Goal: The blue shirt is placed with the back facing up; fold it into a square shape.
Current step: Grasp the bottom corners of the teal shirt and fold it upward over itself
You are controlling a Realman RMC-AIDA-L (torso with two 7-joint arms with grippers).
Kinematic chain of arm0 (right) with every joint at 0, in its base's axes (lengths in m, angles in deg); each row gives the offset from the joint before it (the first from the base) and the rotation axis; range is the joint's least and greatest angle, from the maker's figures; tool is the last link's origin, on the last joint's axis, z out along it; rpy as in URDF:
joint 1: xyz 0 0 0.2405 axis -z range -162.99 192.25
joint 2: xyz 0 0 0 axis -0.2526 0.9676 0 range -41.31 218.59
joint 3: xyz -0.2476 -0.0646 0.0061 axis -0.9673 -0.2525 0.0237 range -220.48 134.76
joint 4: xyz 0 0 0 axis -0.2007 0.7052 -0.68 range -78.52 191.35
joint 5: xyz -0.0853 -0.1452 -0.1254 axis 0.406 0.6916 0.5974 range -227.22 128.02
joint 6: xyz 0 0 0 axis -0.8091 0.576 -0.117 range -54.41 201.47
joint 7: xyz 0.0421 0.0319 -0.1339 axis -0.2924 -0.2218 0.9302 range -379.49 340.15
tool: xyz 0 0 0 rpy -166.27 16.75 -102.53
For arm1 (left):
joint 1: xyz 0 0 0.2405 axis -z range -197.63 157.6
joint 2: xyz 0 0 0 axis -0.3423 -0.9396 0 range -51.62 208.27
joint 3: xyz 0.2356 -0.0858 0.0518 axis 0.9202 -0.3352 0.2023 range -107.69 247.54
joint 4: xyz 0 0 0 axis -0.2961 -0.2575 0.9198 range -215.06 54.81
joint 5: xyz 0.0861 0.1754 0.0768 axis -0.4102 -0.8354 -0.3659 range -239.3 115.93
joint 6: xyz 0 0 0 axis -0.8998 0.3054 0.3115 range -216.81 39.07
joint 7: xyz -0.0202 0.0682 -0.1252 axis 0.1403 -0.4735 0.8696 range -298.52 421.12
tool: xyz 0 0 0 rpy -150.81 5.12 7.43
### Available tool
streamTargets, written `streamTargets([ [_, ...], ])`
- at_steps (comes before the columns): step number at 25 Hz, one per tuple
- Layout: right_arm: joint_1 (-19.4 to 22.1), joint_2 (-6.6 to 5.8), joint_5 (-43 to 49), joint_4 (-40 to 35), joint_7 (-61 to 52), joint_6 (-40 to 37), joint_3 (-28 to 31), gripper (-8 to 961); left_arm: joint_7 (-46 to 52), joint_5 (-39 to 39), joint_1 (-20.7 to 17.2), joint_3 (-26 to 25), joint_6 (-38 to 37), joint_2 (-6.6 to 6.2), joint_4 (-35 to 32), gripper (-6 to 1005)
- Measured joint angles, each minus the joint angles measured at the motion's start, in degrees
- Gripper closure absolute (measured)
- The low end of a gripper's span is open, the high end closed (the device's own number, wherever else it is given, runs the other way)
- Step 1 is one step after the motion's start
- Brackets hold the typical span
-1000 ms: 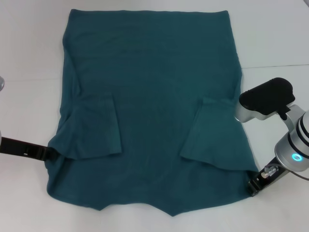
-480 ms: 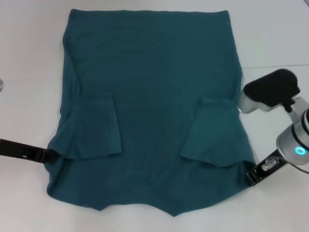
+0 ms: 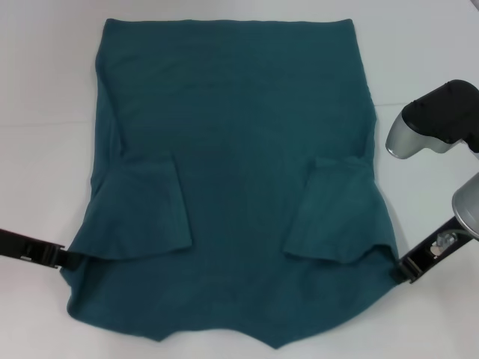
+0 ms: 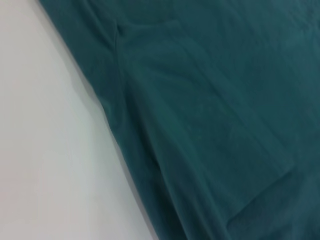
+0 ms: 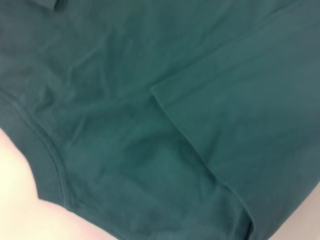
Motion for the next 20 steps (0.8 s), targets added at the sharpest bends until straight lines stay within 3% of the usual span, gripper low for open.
streamTargets([
  [5,-1.28,-0.09,0.07,-0.53,3.51,-4.87,1.71,897,0.94,-0.08,-0.05,-1.43,-5.40,-1.50,-0.09,948],
  [11,-3.31,-0.23,0.35,-0.45,8.02,-12.52,4.25,897,1.77,-0.43,-0.24,-1.25,-13.63,-2.40,-0.19,949],
  [20,-3.81,-0.25,6.89,3.11,10.77,-16.48,2.54,896,2.89,-6.38,-0.43,-0.79,-23.24,-2.55,0.73,948],
])
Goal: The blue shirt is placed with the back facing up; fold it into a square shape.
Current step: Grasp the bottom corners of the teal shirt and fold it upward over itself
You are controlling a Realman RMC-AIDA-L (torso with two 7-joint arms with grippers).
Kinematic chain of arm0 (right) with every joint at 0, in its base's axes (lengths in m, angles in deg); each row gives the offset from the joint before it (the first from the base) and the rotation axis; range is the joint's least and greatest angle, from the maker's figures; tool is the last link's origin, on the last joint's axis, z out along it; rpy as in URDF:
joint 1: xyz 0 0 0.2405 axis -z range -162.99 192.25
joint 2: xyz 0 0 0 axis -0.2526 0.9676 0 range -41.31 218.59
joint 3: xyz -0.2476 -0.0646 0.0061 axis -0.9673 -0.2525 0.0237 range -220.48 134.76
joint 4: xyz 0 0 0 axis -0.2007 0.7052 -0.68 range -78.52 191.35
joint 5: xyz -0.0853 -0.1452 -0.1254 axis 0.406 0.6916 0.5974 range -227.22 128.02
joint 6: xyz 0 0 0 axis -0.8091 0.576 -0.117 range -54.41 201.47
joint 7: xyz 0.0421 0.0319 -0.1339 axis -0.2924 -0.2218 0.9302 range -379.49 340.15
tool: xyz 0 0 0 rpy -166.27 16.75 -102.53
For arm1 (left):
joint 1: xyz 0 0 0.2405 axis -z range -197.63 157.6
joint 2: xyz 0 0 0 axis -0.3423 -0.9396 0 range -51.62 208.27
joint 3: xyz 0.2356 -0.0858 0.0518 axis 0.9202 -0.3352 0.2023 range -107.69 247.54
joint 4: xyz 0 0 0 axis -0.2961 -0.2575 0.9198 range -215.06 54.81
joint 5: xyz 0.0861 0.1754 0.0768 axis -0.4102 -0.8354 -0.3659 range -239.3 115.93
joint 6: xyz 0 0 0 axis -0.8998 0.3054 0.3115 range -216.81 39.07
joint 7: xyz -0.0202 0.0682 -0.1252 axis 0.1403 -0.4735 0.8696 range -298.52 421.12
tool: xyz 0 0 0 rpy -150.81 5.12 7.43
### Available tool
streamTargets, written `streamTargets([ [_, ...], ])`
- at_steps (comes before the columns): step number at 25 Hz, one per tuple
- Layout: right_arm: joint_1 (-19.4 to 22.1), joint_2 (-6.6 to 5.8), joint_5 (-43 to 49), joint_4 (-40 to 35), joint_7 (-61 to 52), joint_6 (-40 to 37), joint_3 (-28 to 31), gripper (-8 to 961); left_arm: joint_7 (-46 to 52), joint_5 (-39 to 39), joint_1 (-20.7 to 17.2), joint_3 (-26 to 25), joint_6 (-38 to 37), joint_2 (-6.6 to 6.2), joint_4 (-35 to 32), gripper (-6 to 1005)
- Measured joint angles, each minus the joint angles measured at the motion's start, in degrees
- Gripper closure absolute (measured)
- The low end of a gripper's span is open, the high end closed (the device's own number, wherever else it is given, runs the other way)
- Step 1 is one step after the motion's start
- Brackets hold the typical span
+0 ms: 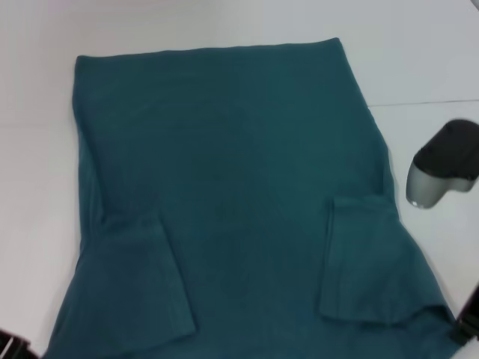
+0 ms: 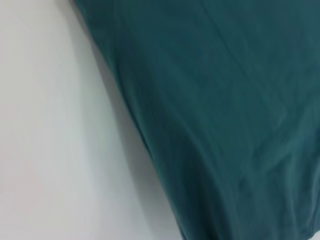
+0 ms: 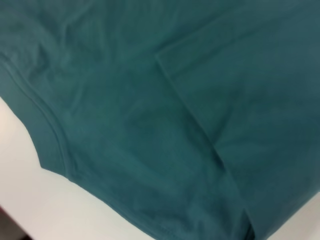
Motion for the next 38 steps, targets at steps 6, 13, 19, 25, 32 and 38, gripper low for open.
streamTargets([
  [6,1.00,-0.06,-0.31,4.32,1.80,-0.19,-3.85,896,0.03,-1.33,0.18,0.13,-3.99,0.29,3.71,949],
  [13,1.96,-0.06,-1.28,3.44,2.72,-0.21,-2.50,896,0.17,-1.06,0.04,0.79,-5.81,0.77,4.53,949],
  [19,2.85,-0.04,-2.97,-1.38,9.47,0.10,6.66,896,-1.20,2.64,0.56,-3.20,-7.98,-0.39,4.44,948],
  [25,2.09,-0.13,-6.27,-4.22,13.43,2.11,16.08,897,-1.38,13.55,1.01,-7.44,-8.78,-4.35,4.69,949],
  [32,0.20,-0.18,-8.06,-3.91,13.63,10.59,22.95,897,-2.25,18.94,2.08,-12.79,-2.62,-5.74,5.08,949],
  [38,-0.50,0.12,-9.58,-1.60,12.04,20.15,23.12,897,-2.75,21.30,2.67,-14.39,8.13,-5.81,5.69,948],
])
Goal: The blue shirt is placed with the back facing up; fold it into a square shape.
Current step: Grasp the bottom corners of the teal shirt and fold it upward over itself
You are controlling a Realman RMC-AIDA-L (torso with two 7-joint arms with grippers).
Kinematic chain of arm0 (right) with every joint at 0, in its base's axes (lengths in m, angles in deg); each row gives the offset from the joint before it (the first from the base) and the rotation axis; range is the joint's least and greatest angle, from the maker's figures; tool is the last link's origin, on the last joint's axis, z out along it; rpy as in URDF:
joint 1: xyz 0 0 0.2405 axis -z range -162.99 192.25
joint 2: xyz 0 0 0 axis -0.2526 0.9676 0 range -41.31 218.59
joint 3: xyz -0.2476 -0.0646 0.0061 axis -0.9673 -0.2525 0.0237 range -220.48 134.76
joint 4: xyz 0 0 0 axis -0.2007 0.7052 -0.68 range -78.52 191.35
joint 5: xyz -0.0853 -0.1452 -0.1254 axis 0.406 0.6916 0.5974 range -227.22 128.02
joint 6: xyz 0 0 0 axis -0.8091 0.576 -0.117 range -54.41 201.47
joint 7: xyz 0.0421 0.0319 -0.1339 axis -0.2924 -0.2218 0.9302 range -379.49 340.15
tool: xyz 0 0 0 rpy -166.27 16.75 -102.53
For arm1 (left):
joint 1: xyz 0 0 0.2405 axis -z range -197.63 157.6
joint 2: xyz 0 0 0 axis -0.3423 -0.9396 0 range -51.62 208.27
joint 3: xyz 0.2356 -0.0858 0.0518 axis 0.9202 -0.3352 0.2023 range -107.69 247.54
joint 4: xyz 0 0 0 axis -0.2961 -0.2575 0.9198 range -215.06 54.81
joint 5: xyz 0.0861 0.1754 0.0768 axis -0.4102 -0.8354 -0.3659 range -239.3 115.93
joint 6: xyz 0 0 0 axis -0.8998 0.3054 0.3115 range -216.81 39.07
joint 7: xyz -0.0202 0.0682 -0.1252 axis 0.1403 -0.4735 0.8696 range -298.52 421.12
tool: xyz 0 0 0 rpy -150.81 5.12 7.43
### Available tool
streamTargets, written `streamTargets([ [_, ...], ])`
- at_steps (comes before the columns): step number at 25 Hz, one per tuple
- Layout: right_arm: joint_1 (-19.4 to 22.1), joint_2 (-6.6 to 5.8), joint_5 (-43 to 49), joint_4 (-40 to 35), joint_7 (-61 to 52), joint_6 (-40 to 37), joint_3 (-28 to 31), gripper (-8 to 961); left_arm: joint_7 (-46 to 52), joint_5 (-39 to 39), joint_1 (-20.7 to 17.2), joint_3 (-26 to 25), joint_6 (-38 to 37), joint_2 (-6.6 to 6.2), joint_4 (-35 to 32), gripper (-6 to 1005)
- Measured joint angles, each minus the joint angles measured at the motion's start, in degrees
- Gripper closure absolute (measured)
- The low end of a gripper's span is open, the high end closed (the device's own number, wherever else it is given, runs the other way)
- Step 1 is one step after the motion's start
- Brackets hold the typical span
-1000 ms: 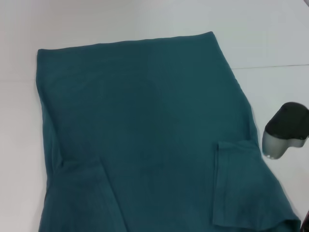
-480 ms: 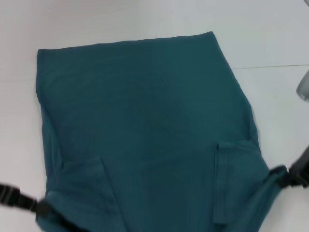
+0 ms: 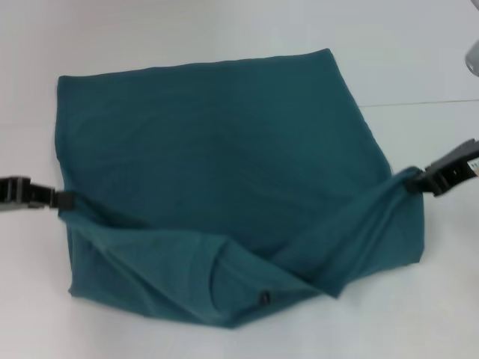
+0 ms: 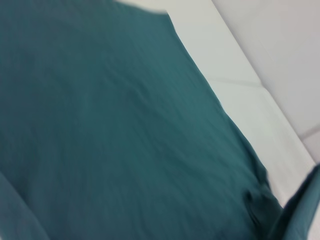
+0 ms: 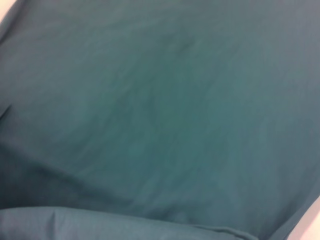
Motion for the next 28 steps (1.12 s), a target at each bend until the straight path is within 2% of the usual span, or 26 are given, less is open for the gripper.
streamTargets([
  [6,-1.68,-0.15,0.22,6.70,-2.22,9.87,-0.06,897,-1.71,1.01,0.72,0.25,11.00,0.48,2.89,948],
  [19,-3.99,-0.13,0.57,14.81,-7.10,28.83,-0.20,897,-7.24,0.96,3.29,1.11,26.66,3.17,6.17,949],
  [24,-4.19,0.02,0.49,15.31,-8.07,34.01,-0.26,896,-8.47,1.12,3.67,1.96,29.59,3.44,6.93,949],
  [28,-4.49,0.06,0.15,16.61,-8.42,36.92,-0.29,896,-9.57,1.23,4.08,3.13,31.93,4.18,7.06,948],
])
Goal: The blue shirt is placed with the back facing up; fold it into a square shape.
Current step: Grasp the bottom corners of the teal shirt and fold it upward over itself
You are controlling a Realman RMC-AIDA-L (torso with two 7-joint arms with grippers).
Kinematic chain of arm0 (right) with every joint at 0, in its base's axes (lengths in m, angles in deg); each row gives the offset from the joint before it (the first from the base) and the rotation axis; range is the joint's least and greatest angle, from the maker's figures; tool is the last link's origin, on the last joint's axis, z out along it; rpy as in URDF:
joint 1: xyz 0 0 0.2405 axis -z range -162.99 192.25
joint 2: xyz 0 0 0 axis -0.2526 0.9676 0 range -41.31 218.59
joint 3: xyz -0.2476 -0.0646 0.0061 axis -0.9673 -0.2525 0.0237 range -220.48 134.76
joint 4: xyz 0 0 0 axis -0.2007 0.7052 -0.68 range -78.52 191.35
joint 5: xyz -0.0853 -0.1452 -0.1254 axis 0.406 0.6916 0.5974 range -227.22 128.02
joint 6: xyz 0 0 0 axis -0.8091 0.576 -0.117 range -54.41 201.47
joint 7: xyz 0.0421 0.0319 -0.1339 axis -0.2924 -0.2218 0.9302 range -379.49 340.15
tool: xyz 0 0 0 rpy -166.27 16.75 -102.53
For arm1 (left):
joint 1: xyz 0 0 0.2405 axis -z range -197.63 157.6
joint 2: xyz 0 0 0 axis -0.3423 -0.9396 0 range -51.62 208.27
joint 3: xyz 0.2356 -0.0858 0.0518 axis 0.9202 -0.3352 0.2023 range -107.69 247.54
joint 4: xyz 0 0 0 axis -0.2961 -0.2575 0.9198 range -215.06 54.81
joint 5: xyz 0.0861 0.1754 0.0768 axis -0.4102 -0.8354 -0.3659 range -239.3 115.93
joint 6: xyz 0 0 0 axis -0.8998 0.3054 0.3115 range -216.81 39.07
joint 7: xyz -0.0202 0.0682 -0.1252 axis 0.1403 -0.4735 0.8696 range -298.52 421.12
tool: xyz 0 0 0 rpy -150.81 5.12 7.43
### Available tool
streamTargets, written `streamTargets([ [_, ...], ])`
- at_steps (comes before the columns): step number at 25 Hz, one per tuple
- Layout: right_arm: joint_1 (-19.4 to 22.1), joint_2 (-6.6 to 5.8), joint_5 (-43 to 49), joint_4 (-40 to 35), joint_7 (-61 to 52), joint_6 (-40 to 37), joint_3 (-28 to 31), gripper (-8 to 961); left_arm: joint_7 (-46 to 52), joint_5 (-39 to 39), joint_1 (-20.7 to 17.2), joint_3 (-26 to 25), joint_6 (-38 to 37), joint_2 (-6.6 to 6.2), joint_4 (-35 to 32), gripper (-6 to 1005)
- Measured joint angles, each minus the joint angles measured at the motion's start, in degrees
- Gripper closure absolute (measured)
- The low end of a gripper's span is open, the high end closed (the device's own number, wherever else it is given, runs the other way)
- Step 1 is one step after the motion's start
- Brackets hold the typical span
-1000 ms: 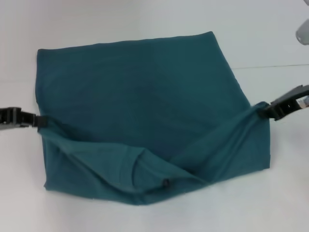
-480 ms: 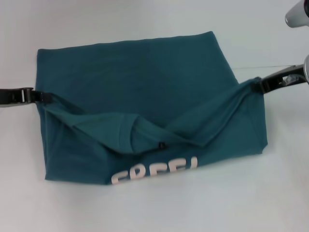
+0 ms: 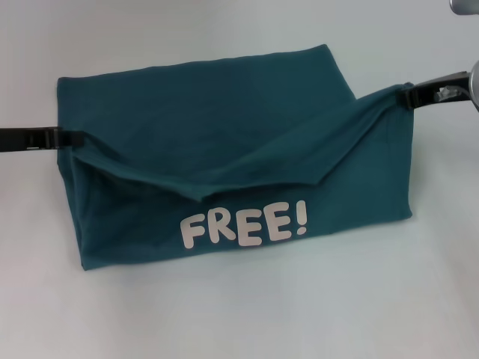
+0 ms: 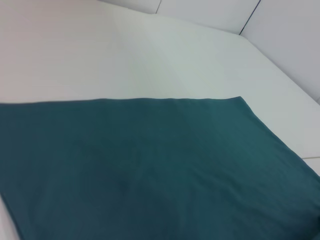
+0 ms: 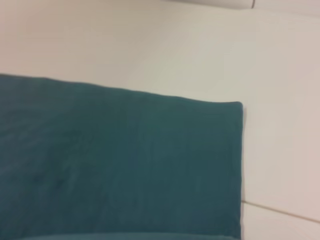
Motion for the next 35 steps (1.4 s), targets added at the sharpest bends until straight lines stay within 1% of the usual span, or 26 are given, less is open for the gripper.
streamTargets([
  [2,-0.20,0.00,-0.03,1.02,-0.31,1.82,-0.05,896,-1.15,0.31,0.22,0.11,1.01,0.44,-0.14,948],
  [7,-0.72,0.05,-0.74,3.93,-0.53,6.27,-0.41,896,-2.71,0.65,1.25,0.21,3.64,0.89,0.44,948],
  [9,-1.13,0.06,-1.27,5.31,-0.51,7.80,-0.56,896,-3.63,0.65,1.64,0.37,4.96,1.40,0.53,949],
  [10,-1.34,0.07,-1.63,6.02,-0.42,8.64,-0.65,896,-4.52,0.65,1.94,0.60,6.27,2.04,0.54,949],
  [11,-1.45,0.07,-1.92,6.60,-0.33,9.46,-0.73,892,-4.52,0.65,1.94,0.60,6.27,2.04,0.54,949],
  [19,-1.74,0.02,-4.07,11.34,-0.27,17.34,-2.02,856,-9.06,0.65,3.00,0.90,12.70,4.22,0.68,949],
  [23,-1.97,0.01,-4.09,13.38,-0.48,20.79,-3.00,839,-10.40,0.66,3.55,0.99,15.04,4.59,1.85,948],
  [28,-2.42,0.05,-4.13,16.32,-0.24,25.37,-3.56,817,-10.81,0.66,3.78,3.70,20.38,4.80,3.92,948],
  [35,-2.87,0.08,-4.82,20.84,0.11,31.86,-5.79,786,-11.01,0.43,3.44,7.75,28.46,6.17,5.50,949],
])
